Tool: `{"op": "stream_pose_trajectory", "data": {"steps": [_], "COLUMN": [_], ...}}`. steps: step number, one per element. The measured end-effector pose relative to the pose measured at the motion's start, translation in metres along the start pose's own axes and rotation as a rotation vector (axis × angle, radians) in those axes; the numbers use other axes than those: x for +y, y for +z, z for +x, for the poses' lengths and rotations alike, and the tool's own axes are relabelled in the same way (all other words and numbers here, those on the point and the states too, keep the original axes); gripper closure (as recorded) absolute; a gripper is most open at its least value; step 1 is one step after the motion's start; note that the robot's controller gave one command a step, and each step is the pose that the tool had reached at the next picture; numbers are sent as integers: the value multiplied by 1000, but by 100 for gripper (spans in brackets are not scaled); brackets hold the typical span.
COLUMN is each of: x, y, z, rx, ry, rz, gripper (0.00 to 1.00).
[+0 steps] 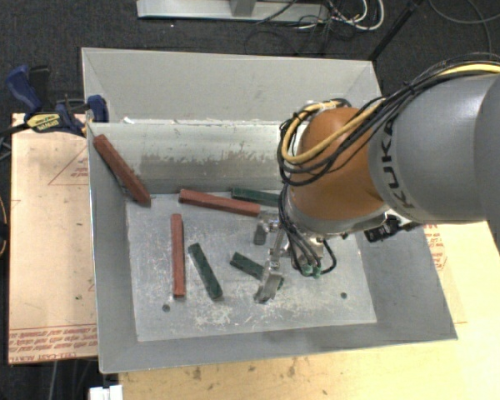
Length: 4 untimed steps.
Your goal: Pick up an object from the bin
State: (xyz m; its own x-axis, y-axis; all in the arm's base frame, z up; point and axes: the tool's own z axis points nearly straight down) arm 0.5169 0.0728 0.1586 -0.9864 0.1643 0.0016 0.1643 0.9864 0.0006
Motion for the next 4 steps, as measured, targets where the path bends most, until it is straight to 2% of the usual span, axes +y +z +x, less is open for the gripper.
{"op": "stream_pose_trajectory", "data": {"steps": [1,2,3,4], "x": [-13,3,3,2], "y": [19,86,88,88], "z": [-10,-14,-10,-9], "rx": [-2,-5,-4,-4], "ry": [55,70,187,202], "rz": [-1,-1,-5,-4], "gripper": [0,0,100,100]}}
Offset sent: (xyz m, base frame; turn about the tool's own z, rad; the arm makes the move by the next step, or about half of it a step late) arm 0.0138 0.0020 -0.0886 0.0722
